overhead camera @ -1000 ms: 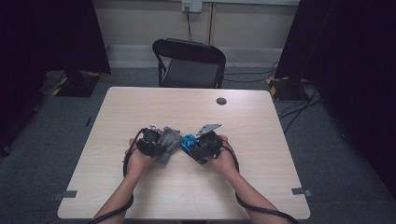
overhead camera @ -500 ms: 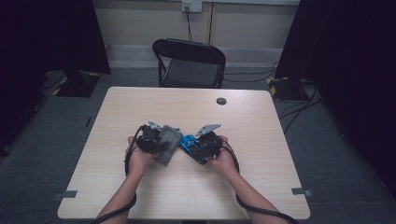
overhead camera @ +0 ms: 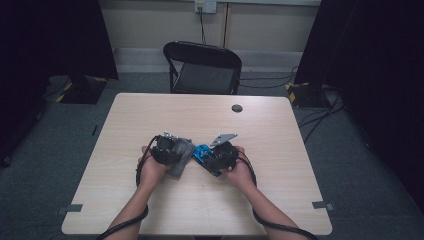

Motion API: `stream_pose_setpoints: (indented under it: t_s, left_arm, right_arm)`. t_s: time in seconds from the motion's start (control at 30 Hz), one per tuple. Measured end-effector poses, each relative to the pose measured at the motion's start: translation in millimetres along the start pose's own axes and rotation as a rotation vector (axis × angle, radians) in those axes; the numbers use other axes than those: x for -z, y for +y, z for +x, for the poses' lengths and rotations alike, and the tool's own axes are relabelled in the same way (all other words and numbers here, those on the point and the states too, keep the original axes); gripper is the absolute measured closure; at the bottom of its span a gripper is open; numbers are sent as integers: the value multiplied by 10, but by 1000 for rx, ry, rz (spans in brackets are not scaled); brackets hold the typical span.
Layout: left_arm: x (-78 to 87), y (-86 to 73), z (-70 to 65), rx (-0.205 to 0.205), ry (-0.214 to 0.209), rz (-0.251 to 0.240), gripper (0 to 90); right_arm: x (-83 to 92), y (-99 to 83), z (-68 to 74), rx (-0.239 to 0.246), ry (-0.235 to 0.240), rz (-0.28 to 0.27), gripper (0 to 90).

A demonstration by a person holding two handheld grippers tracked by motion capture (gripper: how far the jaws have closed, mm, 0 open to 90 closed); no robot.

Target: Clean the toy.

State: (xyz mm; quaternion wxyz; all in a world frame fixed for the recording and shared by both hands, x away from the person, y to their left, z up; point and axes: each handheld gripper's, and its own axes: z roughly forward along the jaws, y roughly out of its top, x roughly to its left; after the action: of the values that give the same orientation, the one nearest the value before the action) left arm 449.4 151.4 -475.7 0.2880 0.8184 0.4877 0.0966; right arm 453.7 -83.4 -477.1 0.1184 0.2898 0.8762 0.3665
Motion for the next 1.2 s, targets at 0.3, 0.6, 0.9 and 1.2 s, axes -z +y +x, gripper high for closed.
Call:
stream_pose_setpoints:
  t_s: [0.3,0.6,0.9,1.2]
  left_arm:
    - [61,-66,-289,-42,-87,68,811]
    - [64,-122,-540,-99,-144,70,810]
    - [72,-164,-751,-137,-185,85,810]
    - [48,-171,-971,-197,-231,98,809]
  right_arm:
    - [0,8,7,-2,-5,7,419]
    - [0,12,11,-1,-7,9,419]
    - [8,2,9,-10,-4,8,419]
    - [4,7,9,-5,-6,9,419]
